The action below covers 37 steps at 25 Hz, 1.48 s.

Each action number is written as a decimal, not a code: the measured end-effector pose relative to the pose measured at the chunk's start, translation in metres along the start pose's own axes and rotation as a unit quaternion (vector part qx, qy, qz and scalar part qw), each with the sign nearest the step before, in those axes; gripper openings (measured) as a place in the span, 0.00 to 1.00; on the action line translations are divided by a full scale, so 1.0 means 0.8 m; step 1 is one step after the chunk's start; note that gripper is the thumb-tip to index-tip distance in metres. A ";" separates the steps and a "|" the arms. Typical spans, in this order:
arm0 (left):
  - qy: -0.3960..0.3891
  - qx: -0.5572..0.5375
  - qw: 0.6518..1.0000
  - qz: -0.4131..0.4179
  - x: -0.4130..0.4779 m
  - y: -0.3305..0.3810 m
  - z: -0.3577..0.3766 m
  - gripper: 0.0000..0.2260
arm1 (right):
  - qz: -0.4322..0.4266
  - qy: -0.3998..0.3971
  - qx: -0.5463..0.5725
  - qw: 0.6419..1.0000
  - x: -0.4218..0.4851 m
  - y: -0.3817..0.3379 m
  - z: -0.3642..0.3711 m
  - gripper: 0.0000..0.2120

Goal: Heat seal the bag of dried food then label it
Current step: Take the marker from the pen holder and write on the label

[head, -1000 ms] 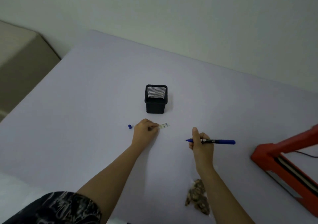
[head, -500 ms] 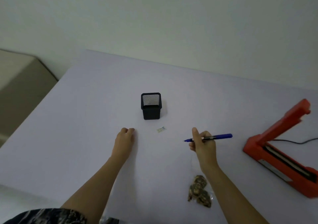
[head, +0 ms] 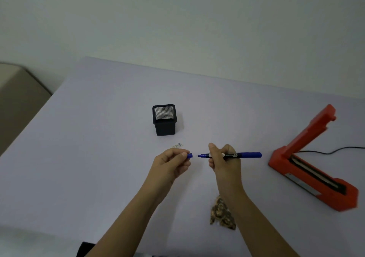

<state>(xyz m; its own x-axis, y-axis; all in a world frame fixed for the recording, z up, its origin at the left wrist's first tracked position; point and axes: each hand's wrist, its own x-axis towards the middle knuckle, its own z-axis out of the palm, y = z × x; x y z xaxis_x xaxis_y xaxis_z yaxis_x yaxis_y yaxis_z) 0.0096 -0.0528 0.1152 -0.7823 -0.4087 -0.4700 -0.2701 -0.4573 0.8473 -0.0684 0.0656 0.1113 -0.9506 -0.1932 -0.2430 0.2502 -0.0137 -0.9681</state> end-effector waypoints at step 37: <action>0.231 0.453 0.848 0.149 0.142 0.042 -0.074 0.15 | -0.224 -0.087 -0.246 0.939 0.134 -0.032 0.111 0.07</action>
<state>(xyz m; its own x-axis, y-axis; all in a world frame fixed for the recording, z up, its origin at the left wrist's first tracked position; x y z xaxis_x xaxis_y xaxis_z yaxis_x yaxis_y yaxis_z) -0.0551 -0.1616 0.0759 -0.6442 -0.7616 -0.0706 -0.5832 0.4295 0.6895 -0.1602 -0.0420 0.1157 -0.8849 -0.4348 0.1672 -0.3233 0.3148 -0.8924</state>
